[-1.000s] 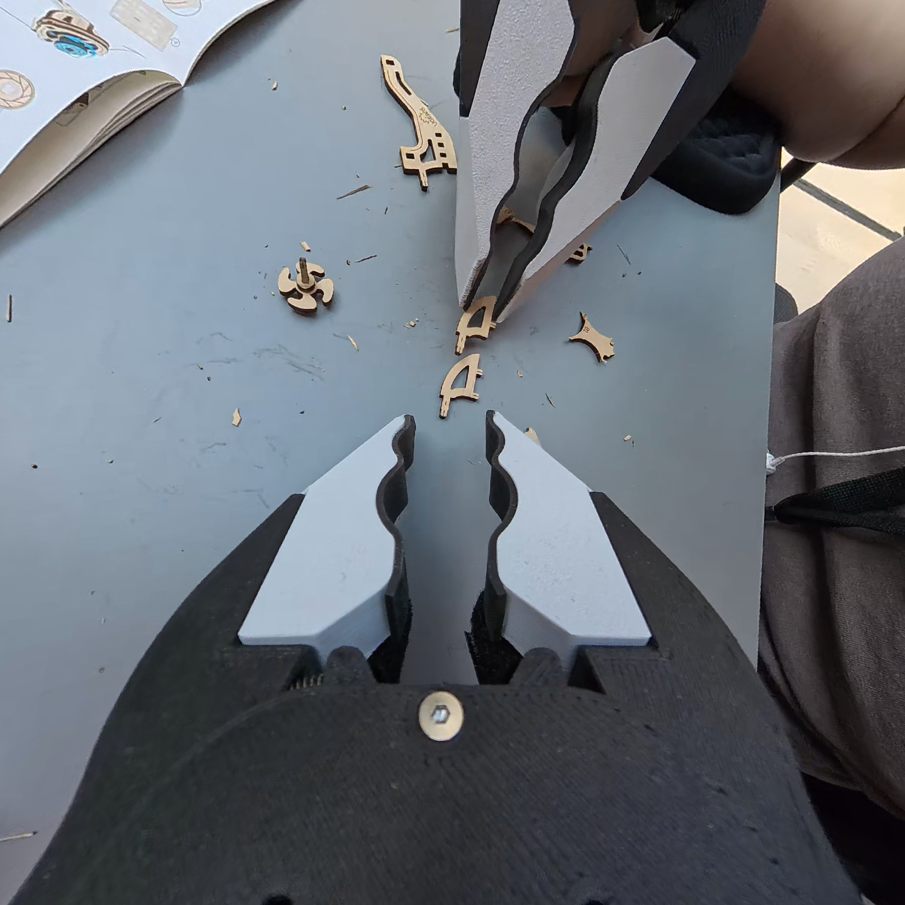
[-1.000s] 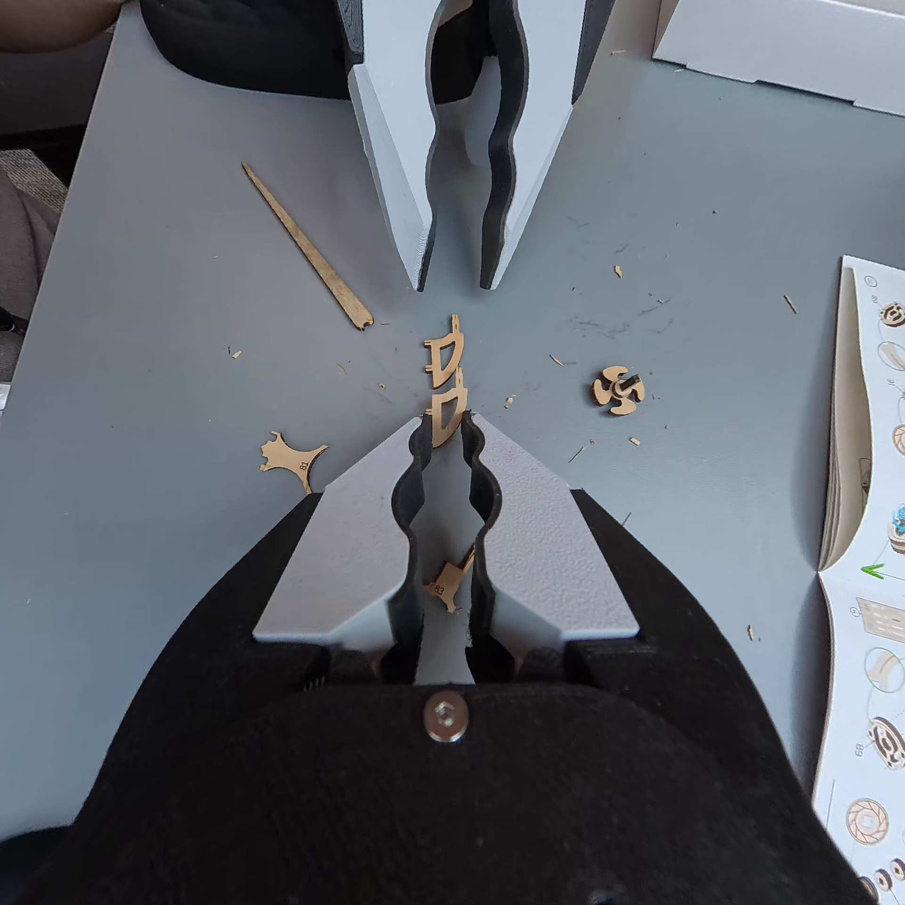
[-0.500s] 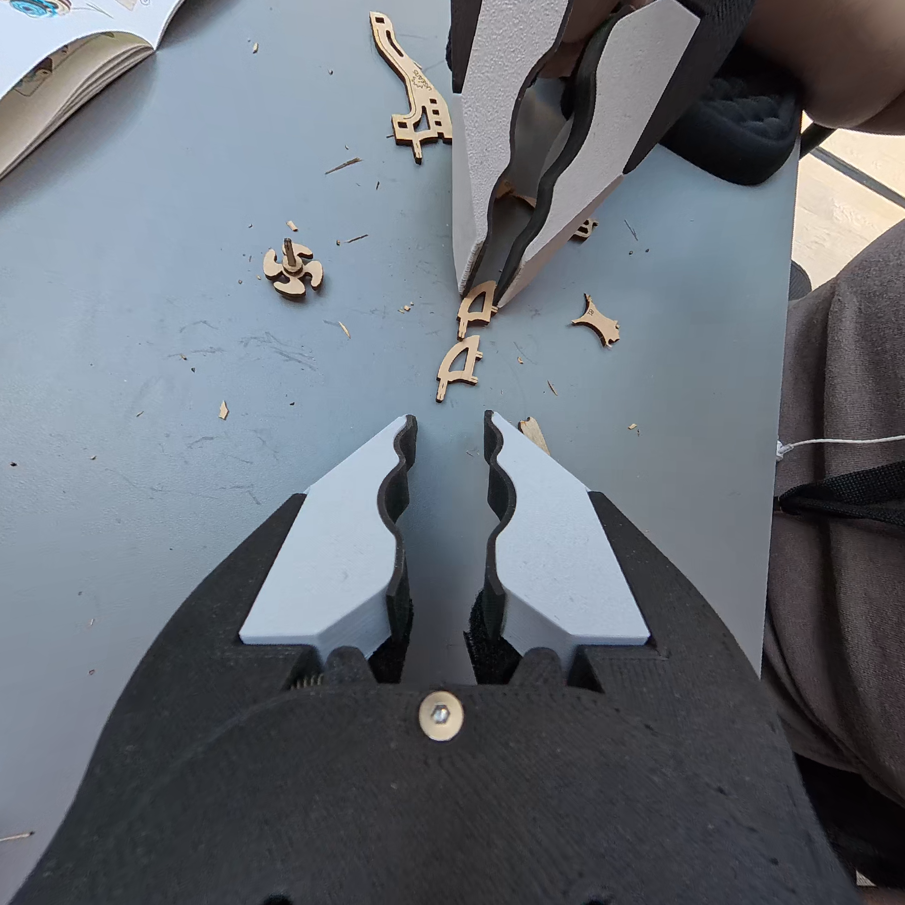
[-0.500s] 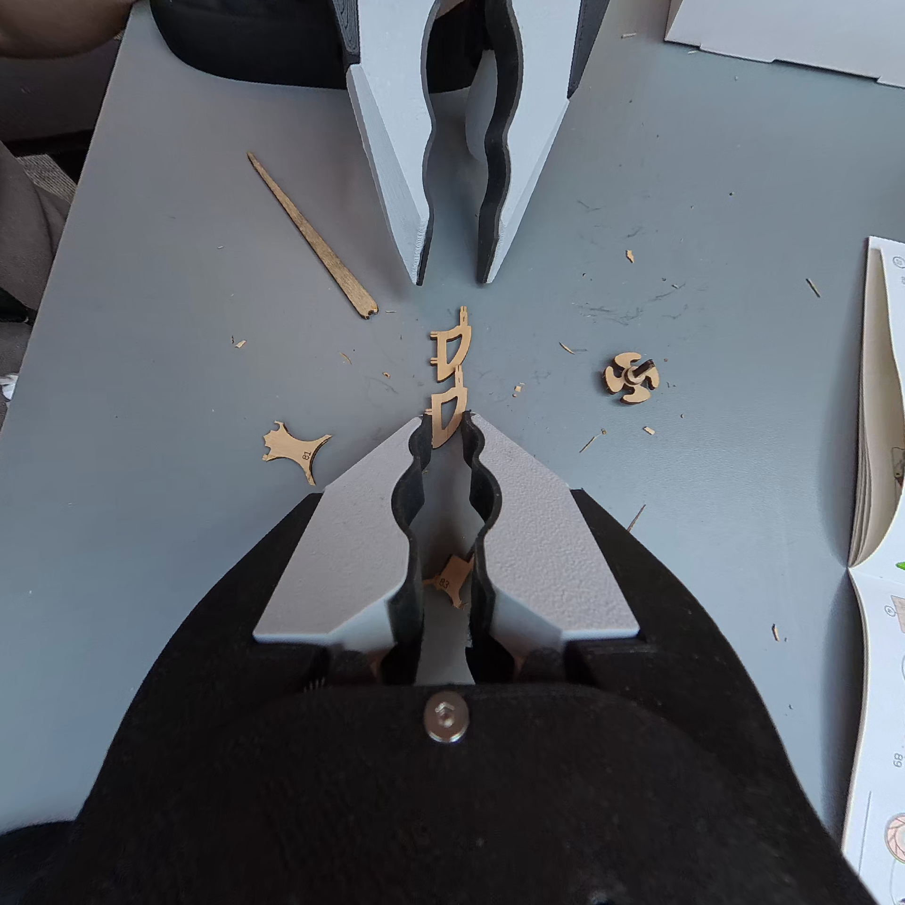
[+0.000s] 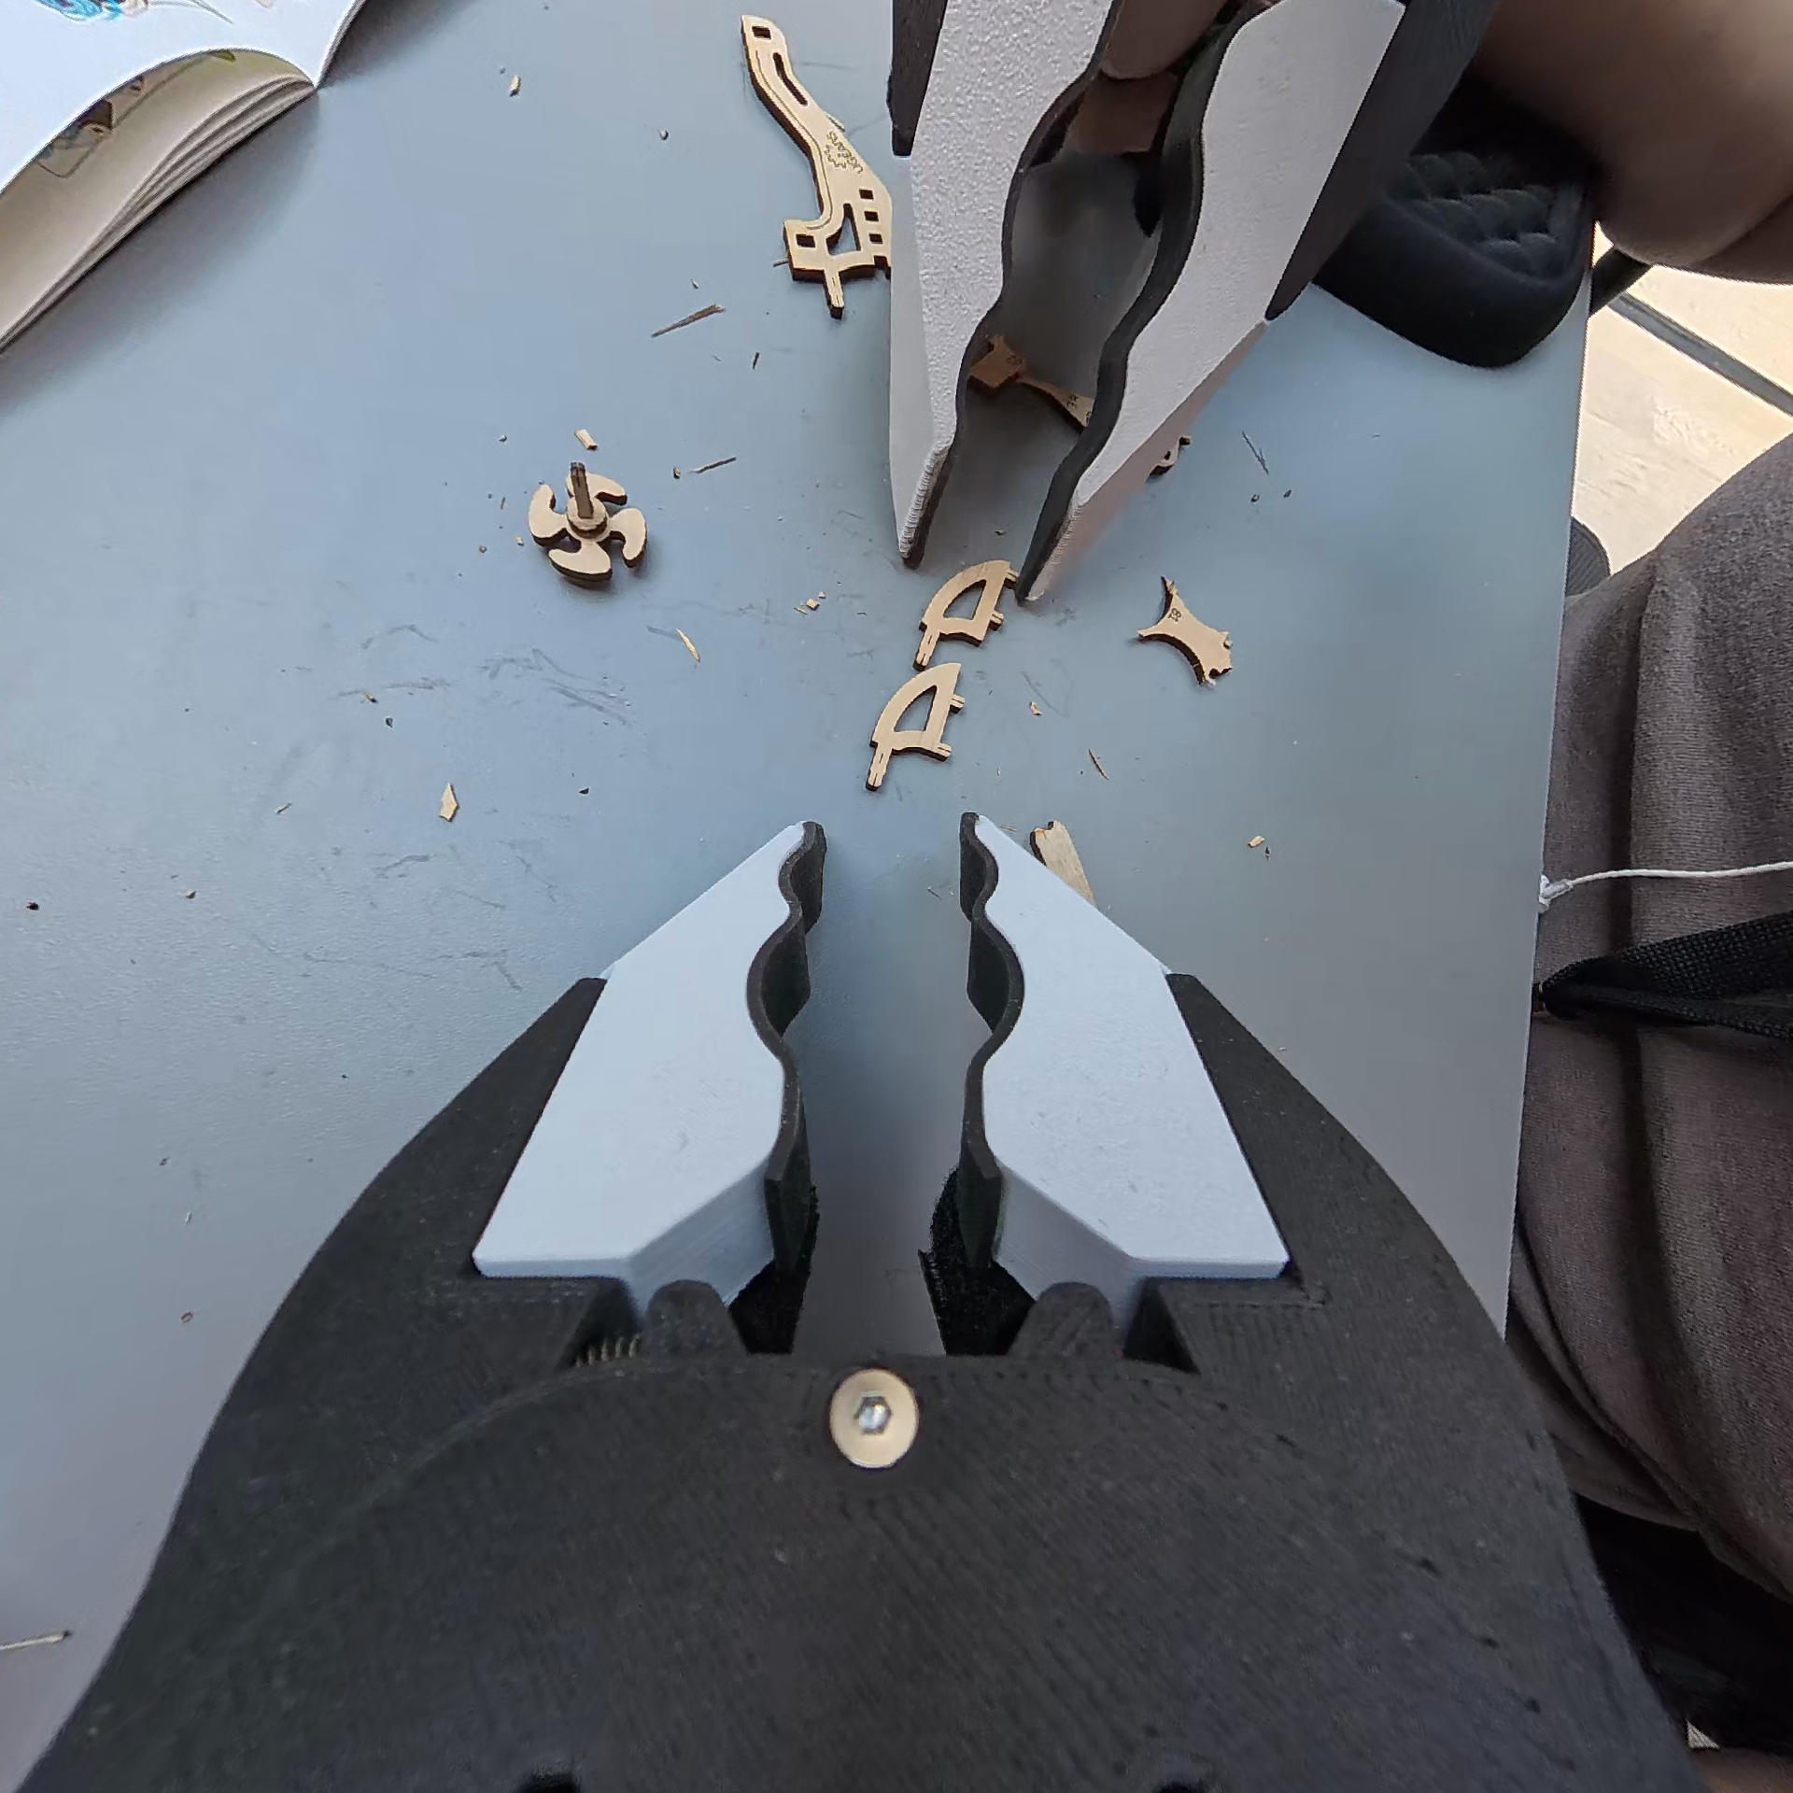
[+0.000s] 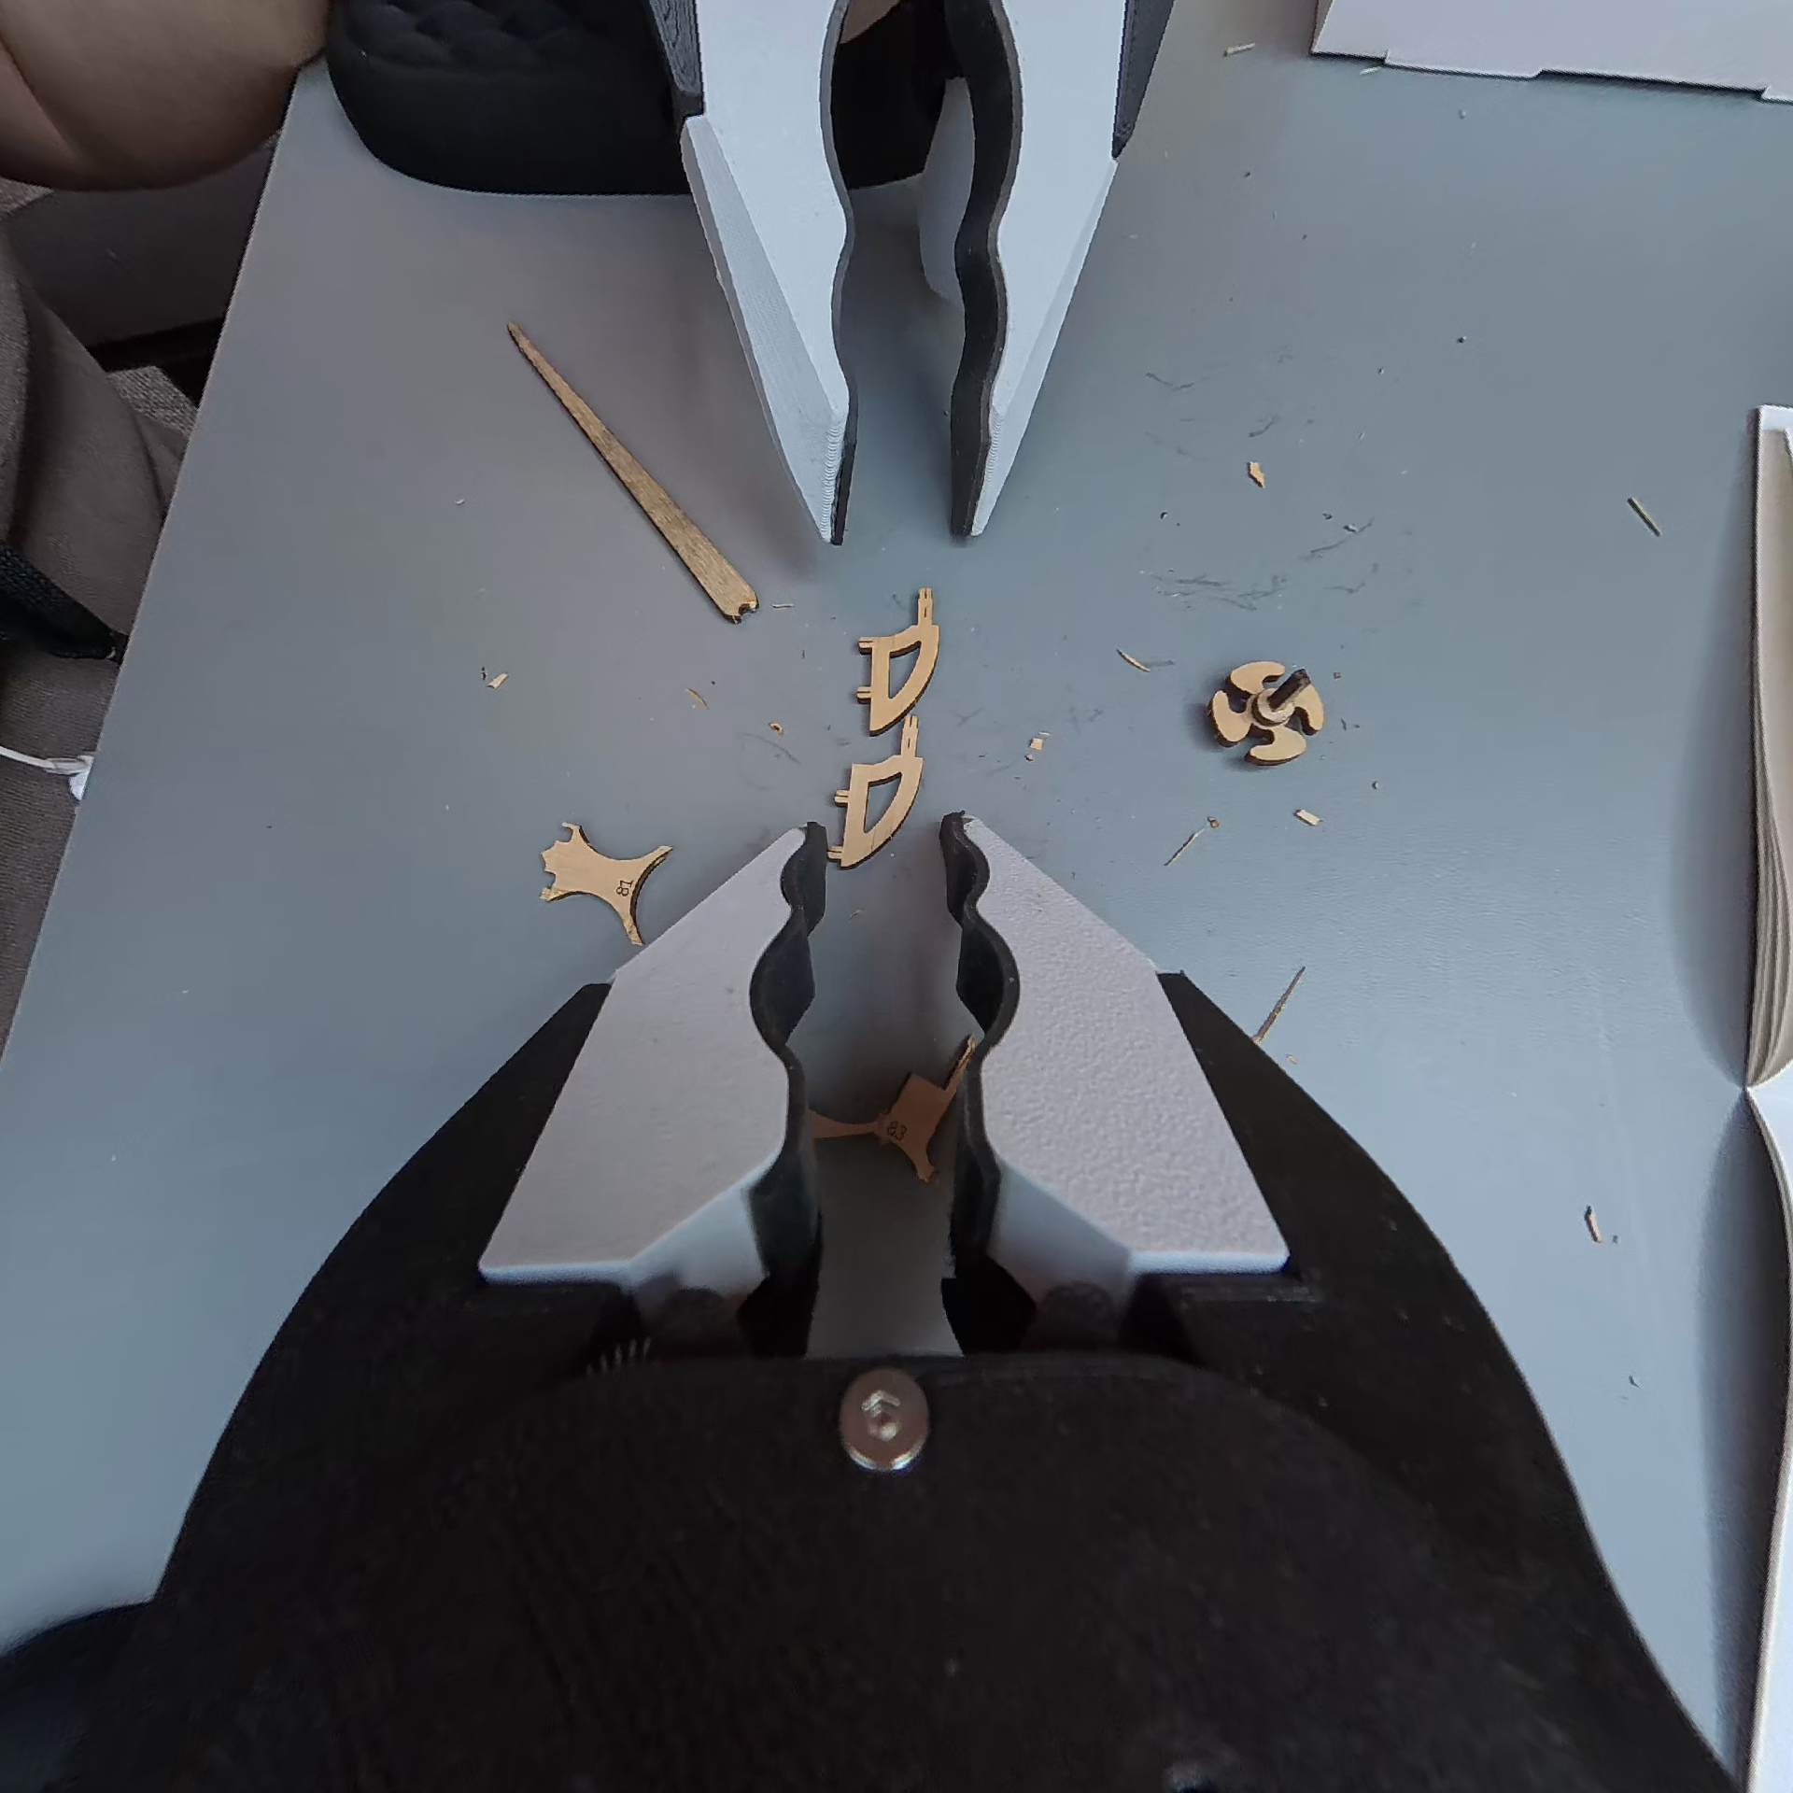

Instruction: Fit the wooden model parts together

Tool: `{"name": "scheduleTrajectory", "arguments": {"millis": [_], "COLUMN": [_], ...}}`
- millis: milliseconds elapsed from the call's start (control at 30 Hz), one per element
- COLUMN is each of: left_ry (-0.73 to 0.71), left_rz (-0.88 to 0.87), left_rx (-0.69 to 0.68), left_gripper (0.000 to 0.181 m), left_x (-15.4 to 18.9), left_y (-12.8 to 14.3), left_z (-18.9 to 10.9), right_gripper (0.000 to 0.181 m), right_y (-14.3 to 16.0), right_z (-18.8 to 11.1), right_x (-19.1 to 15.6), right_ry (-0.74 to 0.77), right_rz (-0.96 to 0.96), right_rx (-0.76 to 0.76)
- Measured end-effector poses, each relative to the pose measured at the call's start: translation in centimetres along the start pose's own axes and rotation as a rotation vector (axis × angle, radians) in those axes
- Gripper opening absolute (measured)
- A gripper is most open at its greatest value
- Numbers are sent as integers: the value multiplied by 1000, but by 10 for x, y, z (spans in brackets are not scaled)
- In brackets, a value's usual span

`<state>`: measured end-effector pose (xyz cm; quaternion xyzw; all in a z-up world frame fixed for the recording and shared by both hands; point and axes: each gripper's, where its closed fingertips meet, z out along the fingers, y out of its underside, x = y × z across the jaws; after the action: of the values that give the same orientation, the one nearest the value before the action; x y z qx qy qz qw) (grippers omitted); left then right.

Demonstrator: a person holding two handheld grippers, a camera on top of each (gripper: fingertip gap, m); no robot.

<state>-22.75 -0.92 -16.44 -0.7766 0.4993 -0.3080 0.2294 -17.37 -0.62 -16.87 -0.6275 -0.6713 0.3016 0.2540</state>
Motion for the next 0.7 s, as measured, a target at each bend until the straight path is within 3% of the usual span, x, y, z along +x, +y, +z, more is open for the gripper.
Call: {"name": "scheduleTrajectory", "arguments": {"millis": [700], "left_ry": [-12], "left_rz": [-7], "left_rx": [19], "left_gripper": [26], "left_x": [-2], "left_y": [-2], "left_z": [-3], "right_gripper": [20], "right_y": [-1], "right_z": [0], "right_x": [3], "right_ry": [53], "right_rz": [35], "right_rx": [-26]}}
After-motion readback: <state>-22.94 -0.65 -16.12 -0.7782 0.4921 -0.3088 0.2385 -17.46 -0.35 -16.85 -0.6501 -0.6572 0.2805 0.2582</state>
